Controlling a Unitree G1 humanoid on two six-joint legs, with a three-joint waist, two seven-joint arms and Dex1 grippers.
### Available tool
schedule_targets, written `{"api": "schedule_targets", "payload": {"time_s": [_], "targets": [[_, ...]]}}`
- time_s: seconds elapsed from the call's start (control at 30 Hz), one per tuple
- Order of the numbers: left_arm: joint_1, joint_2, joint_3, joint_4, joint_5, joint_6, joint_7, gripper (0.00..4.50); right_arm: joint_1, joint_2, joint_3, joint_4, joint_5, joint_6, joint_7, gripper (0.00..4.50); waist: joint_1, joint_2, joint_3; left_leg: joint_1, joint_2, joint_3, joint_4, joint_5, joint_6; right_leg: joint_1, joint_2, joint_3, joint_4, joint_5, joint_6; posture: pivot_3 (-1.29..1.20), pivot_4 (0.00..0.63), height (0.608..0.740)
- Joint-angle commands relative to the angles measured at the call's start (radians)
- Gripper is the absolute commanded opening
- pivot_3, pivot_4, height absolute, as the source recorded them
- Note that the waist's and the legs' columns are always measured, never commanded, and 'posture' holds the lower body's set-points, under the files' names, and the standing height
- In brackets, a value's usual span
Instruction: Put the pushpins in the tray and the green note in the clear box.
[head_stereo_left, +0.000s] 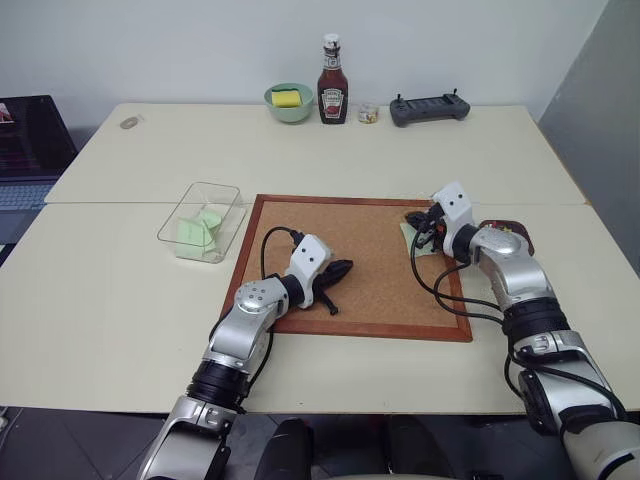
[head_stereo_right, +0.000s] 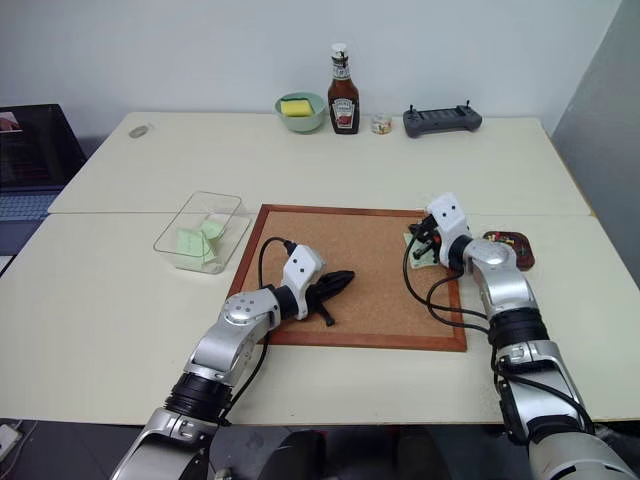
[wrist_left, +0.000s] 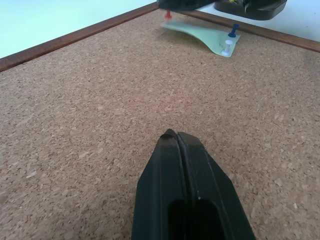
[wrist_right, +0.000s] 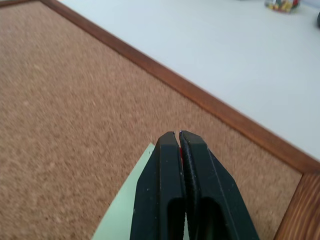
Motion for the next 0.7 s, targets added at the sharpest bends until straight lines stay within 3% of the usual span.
{"api": "schedule_targets", "payload": {"time_s": [0.03,0.33,0.57,0.7], "targets": [[0.031,-0.009,-0.037,0.035,0.021,0.025,-0.006,0.0,0.004,-0.015,-0.037,-0.085,0.031,0.028,-0.003,0.04,0.0,0.0,0.0,0.0,0.0,0.0,0.0,0.0,0.0,0.0,0.0,0.0,0.0,0.0,0.0,0.0,0.15,0.74],[0.036,-0.011,-0.046,0.039,0.026,0.022,-0.011,0.0,0.05,-0.067,-0.113,-0.223,0.062,0.119,-0.043,0.04,0.001,0.0,0.0,0.0,0.0,0.0,0.0,0.0,0.0,0.0,0.0,0.0,0.0,0.0,0.0,0.0,0.15,0.74],[0.038,-0.014,-0.05,0.045,0.029,0.017,-0.016,0.0,0.159,-0.188,-0.156,-0.34,0.039,0.136,-0.04,0.04,0.002,0.001,-0.001,0.0,0.0,0.0,-0.001,0.0,0.0,0.001,0.0,0.0,-0.002,0.0,0.0,0.0,0.15,0.74],[0.033,-0.019,-0.051,0.055,0.031,0.012,-0.019,0.0,0.233,-0.282,-0.153,-0.317,-0.054,0.063,-0.09,0.04,0.004,0.002,-0.001,0.0,-0.001,0.001,-0.001,0.0,0.0,0.001,0.0,0.0,-0.003,0.0,0.0,0.0,0.15,0.74]]}}
